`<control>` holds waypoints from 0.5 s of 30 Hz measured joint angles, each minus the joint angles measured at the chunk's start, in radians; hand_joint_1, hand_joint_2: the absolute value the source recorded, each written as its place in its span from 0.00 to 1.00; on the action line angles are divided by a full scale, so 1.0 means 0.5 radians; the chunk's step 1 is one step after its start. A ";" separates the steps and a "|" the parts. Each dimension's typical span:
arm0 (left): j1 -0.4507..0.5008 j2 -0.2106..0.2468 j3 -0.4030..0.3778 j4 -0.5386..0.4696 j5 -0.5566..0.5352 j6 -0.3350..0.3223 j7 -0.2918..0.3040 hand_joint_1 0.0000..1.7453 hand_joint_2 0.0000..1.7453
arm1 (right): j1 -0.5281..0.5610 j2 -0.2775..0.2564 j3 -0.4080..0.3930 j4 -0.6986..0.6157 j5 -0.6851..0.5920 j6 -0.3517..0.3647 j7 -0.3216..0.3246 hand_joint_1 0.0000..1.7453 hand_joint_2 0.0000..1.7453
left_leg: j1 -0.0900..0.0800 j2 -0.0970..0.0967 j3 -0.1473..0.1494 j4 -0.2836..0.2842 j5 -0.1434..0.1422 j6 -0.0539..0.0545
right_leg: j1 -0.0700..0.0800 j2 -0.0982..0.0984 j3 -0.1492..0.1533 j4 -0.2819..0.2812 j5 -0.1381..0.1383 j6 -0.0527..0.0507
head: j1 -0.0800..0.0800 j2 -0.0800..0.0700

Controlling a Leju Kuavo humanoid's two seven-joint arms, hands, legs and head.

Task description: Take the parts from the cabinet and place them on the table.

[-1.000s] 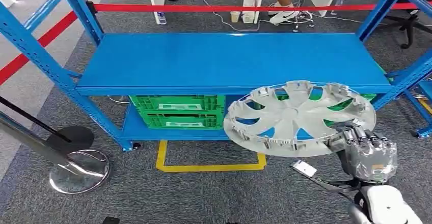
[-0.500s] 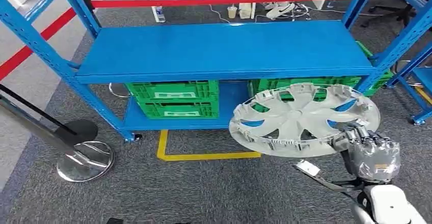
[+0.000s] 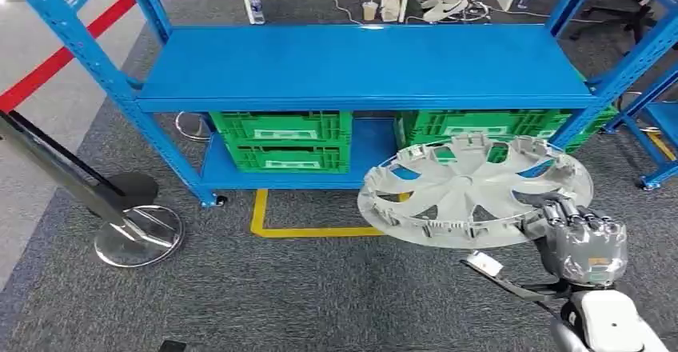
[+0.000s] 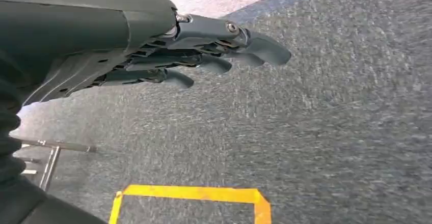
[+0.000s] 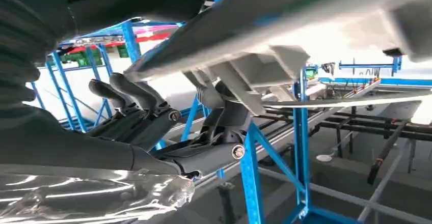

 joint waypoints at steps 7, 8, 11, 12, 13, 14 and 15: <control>-0.003 -0.012 0.000 0.000 -0.001 0.002 -0.001 0.00 1.00 | -0.004 -0.006 0.000 0.023 -0.014 -0.001 -0.002 1.00 1.00 | -0.010 0.006 -0.216 0.149 0.086 -0.051 | 0.001 0.002 0.391 -0.228 -0.011 0.002 | 0.002 0.000; -0.003 -0.012 0.000 0.000 -0.001 0.005 -0.001 0.00 1.00 | 0.005 -0.006 0.000 0.027 -0.017 -0.002 -0.002 1.00 1.00 | -0.011 0.005 -0.221 0.151 0.104 -0.060 | 0.002 0.005 0.372 -0.212 0.005 0.000 | 0.007 0.000; 0.002 -0.008 0.000 0.000 -0.001 0.006 -0.002 0.00 1.00 | 0.003 -0.007 -0.002 0.032 -0.032 -0.001 -0.001 1.00 1.00 | -0.004 0.000 -0.263 0.174 0.069 -0.095 | -0.007 -0.003 0.314 -0.197 0.047 -0.048 | 0.007 0.000; 0.003 -0.008 0.000 0.000 -0.001 0.006 -0.002 0.00 1.00 | 0.006 -0.008 -0.004 0.033 -0.036 -0.001 0.000 1.00 1.00 | -0.002 0.000 -0.294 0.252 -0.051 -0.109 | -0.007 -0.002 0.283 -0.194 0.064 -0.075 | -0.006 0.000; 0.002 -0.008 0.000 0.000 -0.001 0.006 -0.002 0.00 1.00 | 0.008 -0.009 -0.005 0.033 -0.037 -0.001 0.000 1.00 1.00 | 0.005 0.000 -0.321 0.379 -0.179 -0.118 | -0.003 -0.002 0.258 -0.192 0.086 -0.083 | -0.008 0.000; 0.002 -0.008 0.001 0.000 -0.001 0.006 -0.002 0.00 1.00 | 0.010 -0.011 -0.007 0.033 -0.038 -0.001 0.000 1.00 1.00 | 0.009 0.001 -0.352 0.536 -0.291 -0.123 | 0.001 -0.003 0.231 -0.190 0.106 -0.086 | -0.006 0.000; 0.000 -0.008 0.000 0.000 -0.001 0.006 -0.002 0.00 1.00 | 0.011 -0.011 -0.010 0.033 -0.042 -0.001 0.000 1.00 1.00 | 0.011 0.001 -0.372 0.675 -0.351 -0.124 | 0.005 -0.004 0.202 -0.185 0.127 -0.088 | -0.007 0.000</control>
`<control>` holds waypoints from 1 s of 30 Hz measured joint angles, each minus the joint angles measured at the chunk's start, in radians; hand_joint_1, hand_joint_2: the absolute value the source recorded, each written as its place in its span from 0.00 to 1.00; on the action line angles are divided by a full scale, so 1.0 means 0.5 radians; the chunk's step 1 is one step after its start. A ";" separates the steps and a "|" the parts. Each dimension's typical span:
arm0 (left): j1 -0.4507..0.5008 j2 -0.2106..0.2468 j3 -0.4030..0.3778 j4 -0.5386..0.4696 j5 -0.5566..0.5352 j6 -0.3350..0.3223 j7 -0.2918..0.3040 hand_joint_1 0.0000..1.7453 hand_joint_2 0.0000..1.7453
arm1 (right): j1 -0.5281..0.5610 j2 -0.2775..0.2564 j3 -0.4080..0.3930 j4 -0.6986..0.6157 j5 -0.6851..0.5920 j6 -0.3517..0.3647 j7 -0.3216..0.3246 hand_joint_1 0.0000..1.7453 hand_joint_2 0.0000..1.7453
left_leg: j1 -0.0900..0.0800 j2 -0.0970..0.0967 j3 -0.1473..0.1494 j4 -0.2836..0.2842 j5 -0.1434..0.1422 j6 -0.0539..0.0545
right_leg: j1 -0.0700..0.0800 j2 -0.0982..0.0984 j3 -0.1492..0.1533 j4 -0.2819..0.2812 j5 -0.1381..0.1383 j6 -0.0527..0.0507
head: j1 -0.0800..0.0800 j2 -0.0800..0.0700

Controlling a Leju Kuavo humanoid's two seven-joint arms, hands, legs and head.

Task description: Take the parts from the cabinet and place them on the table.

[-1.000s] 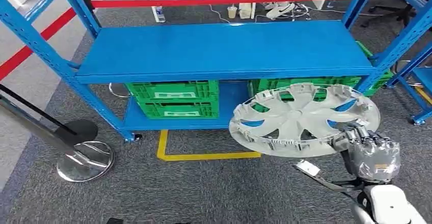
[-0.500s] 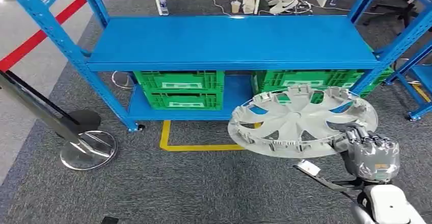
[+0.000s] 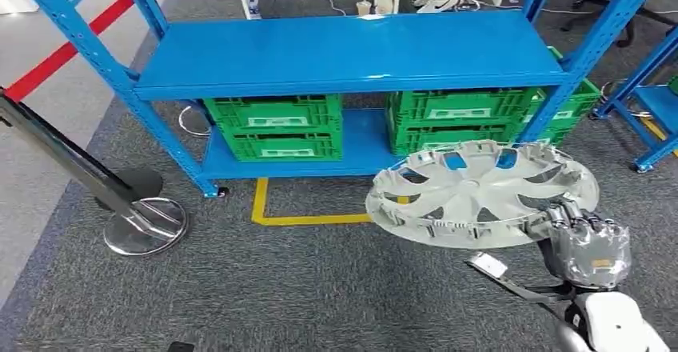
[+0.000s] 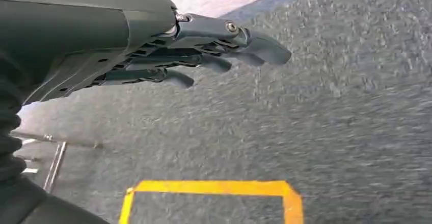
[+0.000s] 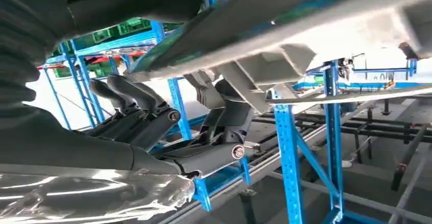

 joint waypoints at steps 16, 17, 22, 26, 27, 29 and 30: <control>-0.012 -0.008 0.002 0.002 -0.005 0.010 0.001 0.00 1.00 | 0.024 -0.018 -0.030 0.005 -0.024 0.002 -0.008 1.00 1.00 | -0.042 0.012 0.321 -0.642 0.381 0.148 | 0.018 0.007 -0.315 0.561 -0.254 0.084 | 0.016 0.000; -0.011 -0.010 0.002 0.002 -0.005 0.010 0.001 0.00 1.00 | 0.024 -0.018 -0.030 0.007 -0.025 0.002 -0.009 1.00 1.00 | -0.042 0.013 0.279 -0.633 0.408 0.144 | 0.018 0.007 -0.294 0.627 -0.181 0.088 | 0.013 0.000; -0.014 -0.014 0.002 0.002 -0.005 0.010 0.001 0.00 1.00 | 0.011 -0.029 -0.041 0.006 -0.039 0.005 -0.017 1.00 1.00 | -0.055 0.013 0.106 -0.541 0.499 0.114 | 0.020 0.004 0.300 -0.074 -0.163 0.078 | 0.019 0.000; -0.010 -0.009 0.002 0.002 -0.004 0.013 0.001 0.00 1.00 | -0.001 -0.034 -0.049 0.018 -0.057 0.010 -0.020 1.00 1.00 | -0.052 0.007 0.061 -0.548 0.588 0.079 | 0.014 -0.001 0.205 -0.079 -0.122 0.024 | 0.025 -0.001; -0.006 -0.011 0.002 0.002 -0.004 0.013 0.001 0.00 1.00 | -0.007 -0.034 -0.049 0.019 -0.057 0.010 -0.023 1.00 1.00 | -0.047 0.000 0.044 -0.518 0.483 0.056 | 0.012 -0.003 0.171 -0.075 -0.093 -0.005 | 0.019 0.000; -0.002 -0.011 0.002 0.002 -0.002 0.012 0.000 0.00 1.00 | -0.006 -0.034 -0.049 0.019 -0.058 0.010 -0.024 1.00 1.00 | -0.024 0.001 -0.006 -0.274 0.199 0.028 | 0.012 -0.004 0.123 -0.074 -0.033 -0.021 | -0.004 -0.001; -0.003 -0.011 0.002 0.002 -0.002 0.012 0.001 0.00 1.00 | -0.007 -0.034 -0.050 0.020 -0.059 0.010 -0.023 1.00 1.00 | -0.014 0.001 -0.028 -0.120 0.101 0.018 | 0.013 -0.005 0.085 -0.071 -0.001 -0.020 | 0.001 0.000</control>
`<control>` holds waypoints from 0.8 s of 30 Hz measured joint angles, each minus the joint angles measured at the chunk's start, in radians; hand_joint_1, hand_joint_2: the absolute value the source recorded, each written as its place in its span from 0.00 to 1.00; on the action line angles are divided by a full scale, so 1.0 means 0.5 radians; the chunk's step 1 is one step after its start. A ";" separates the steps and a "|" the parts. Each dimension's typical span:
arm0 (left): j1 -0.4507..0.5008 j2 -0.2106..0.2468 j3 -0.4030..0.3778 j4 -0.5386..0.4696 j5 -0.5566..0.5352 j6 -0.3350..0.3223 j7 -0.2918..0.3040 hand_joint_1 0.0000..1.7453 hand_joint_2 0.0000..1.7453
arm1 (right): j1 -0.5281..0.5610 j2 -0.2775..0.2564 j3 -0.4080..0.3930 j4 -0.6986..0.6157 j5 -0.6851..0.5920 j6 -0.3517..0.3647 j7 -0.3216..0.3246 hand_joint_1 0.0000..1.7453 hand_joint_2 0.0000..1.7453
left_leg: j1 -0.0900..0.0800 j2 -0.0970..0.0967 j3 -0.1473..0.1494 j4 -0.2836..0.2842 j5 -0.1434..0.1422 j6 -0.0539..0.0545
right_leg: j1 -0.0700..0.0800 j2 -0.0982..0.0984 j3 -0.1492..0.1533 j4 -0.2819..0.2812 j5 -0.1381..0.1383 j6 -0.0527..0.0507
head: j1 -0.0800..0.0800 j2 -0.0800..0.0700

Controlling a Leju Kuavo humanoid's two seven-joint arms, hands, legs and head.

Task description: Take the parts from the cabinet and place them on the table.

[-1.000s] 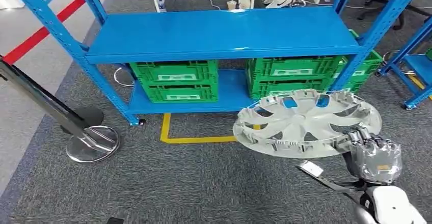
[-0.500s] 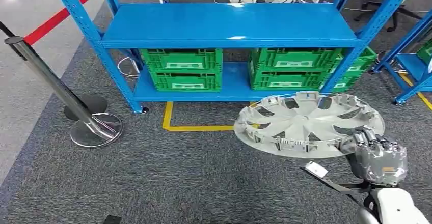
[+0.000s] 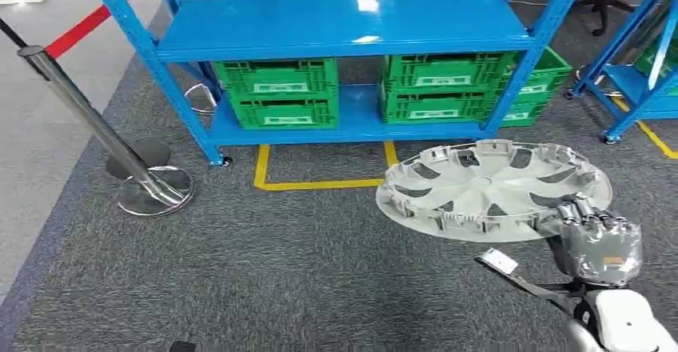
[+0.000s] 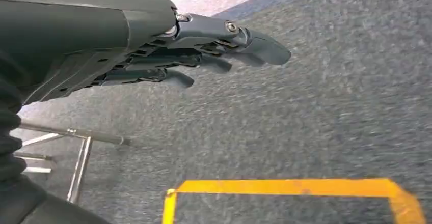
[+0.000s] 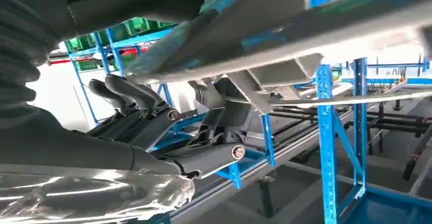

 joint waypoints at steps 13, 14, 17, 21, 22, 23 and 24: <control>-0.005 -0.002 0.002 0.000 0.004 0.004 0.042 0.00 1.00 | -0.024 0.000 -0.002 0.057 -0.005 0.018 -0.014 1.00 1.00 | 0.006 0.009 0.507 -0.518 0.148 0.099 | -0.014 0.003 -0.323 0.140 0.106 0.100 | 0.008 0.000; -0.005 -0.002 0.002 0.000 0.004 -0.002 0.042 0.00 1.00 | -0.030 0.000 -0.002 0.063 -0.005 0.018 -0.018 1.00 1.00 | 0.000 0.010 0.485 -0.516 0.166 0.104 | -0.014 0.006 -0.380 0.308 0.000 0.103 | 0.013 0.000; -0.002 -0.010 0.002 0.000 0.015 -0.011 0.056 0.00 1.00 | -0.040 0.001 0.014 0.087 -0.008 0.018 -0.027 1.00 1.00 | -0.015 0.011 0.409 -0.502 0.215 0.110 | -0.011 0.007 -0.486 0.686 -0.168 0.109 | 0.012 0.000; 0.002 -0.011 0.003 0.000 0.014 -0.012 0.062 0.00 1.00 | -0.066 0.000 0.029 0.116 -0.018 0.018 -0.036 1.00 1.00 | -0.017 0.010 0.352 -0.457 0.234 0.100 | -0.010 0.003 -0.059 0.108 0.008 0.088 | 0.012 -0.001; 0.001 -0.012 0.003 0.000 0.014 -0.013 0.062 0.00 1.00 | -0.079 0.001 0.031 0.122 -0.020 0.019 -0.037 1.00 1.00 | -0.024 0.012 0.336 -0.452 0.237 0.088 | -0.004 0.000 -0.026 0.050 -0.050 0.077 | 0.012 -0.001; -0.001 -0.012 0.002 0.000 0.014 -0.015 0.062 0.00 1.00 | -0.084 0.000 0.033 0.124 -0.023 0.018 -0.036 1.00 1.00 | -0.028 0.011 0.323 -0.434 0.241 0.078 | 0.001 0.005 -0.023 0.048 -0.023 0.070 | 0.007 0.000; -0.002 -0.012 0.002 0.000 0.014 -0.015 0.062 0.00 1.00 | -0.084 0.000 0.033 0.129 -0.024 0.018 -0.036 1.00 1.00 | -0.027 0.013 0.317 -0.431 0.247 0.067 | 0.005 0.006 -0.033 0.055 -0.020 0.066 | 0.008 0.000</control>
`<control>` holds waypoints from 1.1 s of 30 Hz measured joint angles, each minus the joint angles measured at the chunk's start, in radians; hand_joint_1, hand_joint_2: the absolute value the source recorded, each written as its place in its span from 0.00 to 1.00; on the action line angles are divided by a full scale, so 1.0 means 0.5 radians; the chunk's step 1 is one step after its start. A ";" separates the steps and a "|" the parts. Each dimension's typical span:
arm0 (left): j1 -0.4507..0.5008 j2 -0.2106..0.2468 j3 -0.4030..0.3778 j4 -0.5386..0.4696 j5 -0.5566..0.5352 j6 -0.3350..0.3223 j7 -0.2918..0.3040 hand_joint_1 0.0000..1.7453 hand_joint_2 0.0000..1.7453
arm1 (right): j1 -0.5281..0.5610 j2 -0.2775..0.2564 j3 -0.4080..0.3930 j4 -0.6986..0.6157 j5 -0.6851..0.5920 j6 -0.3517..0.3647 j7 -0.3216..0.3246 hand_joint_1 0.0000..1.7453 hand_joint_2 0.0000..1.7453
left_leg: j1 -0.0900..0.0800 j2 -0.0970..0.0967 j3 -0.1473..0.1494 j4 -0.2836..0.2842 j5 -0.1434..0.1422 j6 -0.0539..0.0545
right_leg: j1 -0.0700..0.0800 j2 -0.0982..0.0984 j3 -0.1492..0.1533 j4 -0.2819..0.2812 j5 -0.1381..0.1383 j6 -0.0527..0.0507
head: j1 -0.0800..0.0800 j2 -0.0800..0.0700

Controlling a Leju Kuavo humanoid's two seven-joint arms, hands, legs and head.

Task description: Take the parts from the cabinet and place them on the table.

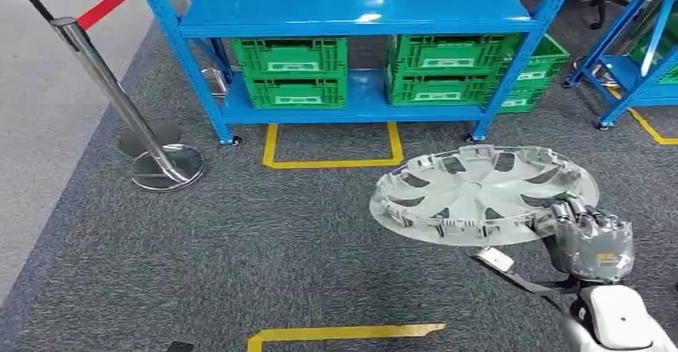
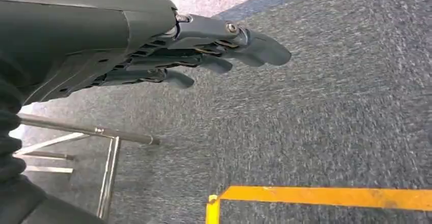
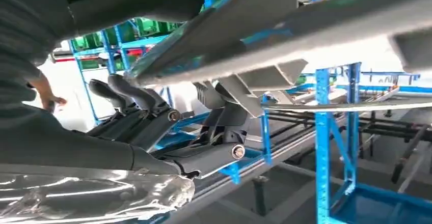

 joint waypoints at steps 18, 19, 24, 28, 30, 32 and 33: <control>0.013 0.000 0.001 0.000 -0.001 -0.003 0.001 0.00 1.00 | -0.014 0.001 0.012 0.035 -0.007 0.000 -0.004 1.00 1.00 | 0.036 -0.019 0.020 -0.006 -0.030 -0.048 | -0.005 0.001 -0.108 0.005 0.091 -0.034 | -0.006 0.000; 0.013 0.000 0.001 0.000 -0.002 -0.005 0.001 0.00 1.00 | -0.015 0.001 0.012 0.035 -0.014 0.001 -0.006 1.00 1.00 | 0.032 -0.019 0.016 -0.006 -0.026 -0.042 | -0.008 0.001 -0.108 0.000 0.098 -0.026 | -0.005 0.000; 0.008 0.003 0.001 0.000 -0.005 -0.016 0.014 0.00 1.00 | -0.042 0.000 0.012 0.060 -0.107 0.034 -0.036 1.00 1.00 | 0.022 -0.018 0.008 -0.004 -0.018 -0.025 | -0.019 0.001 -0.109 -0.015 0.116 0.002 | -0.005 0.000; 0.009 0.009 0.001 0.000 -0.005 -0.018 0.017 0.00 1.00 | -0.073 0.000 0.011 0.098 -0.122 0.034 -0.053 1.00 1.00 | 0.019 -0.018 0.003 -0.003 -0.015 -0.021 | -0.021 0.001 -0.113 -0.016 0.121 0.010 | -0.006 0.000; 0.009 0.010 0.001 0.000 -0.006 -0.022 0.018 0.00 1.00 | -0.090 -0.007 0.011 0.122 -0.115 0.030 -0.066 1.00 1.00 | 0.019 -0.018 0.002 -0.003 -0.014 -0.019 | -0.021 0.002 -0.115 -0.016 0.123 0.014 | -0.007 -0.001; 0.008 0.011 0.001 0.000 -0.006 -0.026 0.018 0.00 1.00 | -0.103 -0.023 0.009 0.146 -0.093 0.027 -0.071 1.00 1.00 | 0.019 -0.018 0.001 -0.003 -0.013 -0.018 | -0.021 0.001 -0.117 -0.016 0.124 0.014 | -0.007 -0.001; 0.008 0.011 0.001 0.000 -0.006 -0.028 0.018 0.00 1.00 | -0.107 -0.030 0.008 0.157 -0.076 0.023 -0.072 1.00 1.00 | 0.019 -0.018 0.001 -0.003 -0.012 -0.016 | -0.021 0.001 -0.117 -0.016 0.124 0.014 | -0.008 0.000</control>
